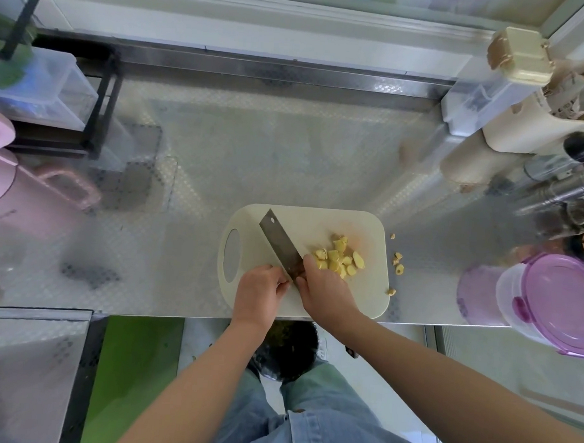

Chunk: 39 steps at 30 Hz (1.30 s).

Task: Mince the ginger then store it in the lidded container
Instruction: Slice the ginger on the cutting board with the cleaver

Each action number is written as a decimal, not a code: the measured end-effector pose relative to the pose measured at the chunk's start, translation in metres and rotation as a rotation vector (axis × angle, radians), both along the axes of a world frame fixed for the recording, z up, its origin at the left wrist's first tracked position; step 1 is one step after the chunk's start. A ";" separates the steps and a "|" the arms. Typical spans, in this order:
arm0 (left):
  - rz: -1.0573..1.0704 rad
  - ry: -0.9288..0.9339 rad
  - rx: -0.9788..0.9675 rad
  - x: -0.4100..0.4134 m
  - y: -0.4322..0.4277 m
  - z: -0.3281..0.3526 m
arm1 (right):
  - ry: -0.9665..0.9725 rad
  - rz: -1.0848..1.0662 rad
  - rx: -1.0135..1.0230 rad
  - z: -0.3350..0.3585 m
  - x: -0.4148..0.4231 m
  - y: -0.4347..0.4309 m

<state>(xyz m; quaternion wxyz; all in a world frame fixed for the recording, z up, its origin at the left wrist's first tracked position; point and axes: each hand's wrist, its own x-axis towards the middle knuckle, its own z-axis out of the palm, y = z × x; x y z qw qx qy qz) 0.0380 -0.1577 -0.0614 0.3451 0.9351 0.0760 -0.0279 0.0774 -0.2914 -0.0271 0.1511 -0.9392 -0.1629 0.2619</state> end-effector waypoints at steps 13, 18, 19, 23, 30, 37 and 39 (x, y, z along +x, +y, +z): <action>0.006 0.017 0.012 -0.001 -0.002 0.001 | -0.005 -0.079 -0.026 0.003 0.013 -0.005; 0.012 0.002 -0.003 -0.002 -0.002 0.002 | -0.016 -0.050 0.043 0.010 0.014 -0.011; 0.013 -0.001 0.004 -0.002 -0.002 0.002 | -0.019 -0.036 0.060 0.012 0.012 -0.010; 0.025 -0.011 0.034 -0.003 -0.002 0.003 | -0.026 0.028 0.043 0.020 0.006 -0.004; 0.093 0.054 0.028 -0.002 -0.007 0.004 | -0.062 0.107 -0.005 0.022 0.003 -0.003; 0.116 0.063 0.045 -0.001 -0.007 0.004 | -0.048 0.155 -0.064 0.023 0.000 -0.006; 0.109 0.063 0.036 0.000 -0.007 0.003 | -0.047 0.160 -0.065 0.023 0.000 -0.005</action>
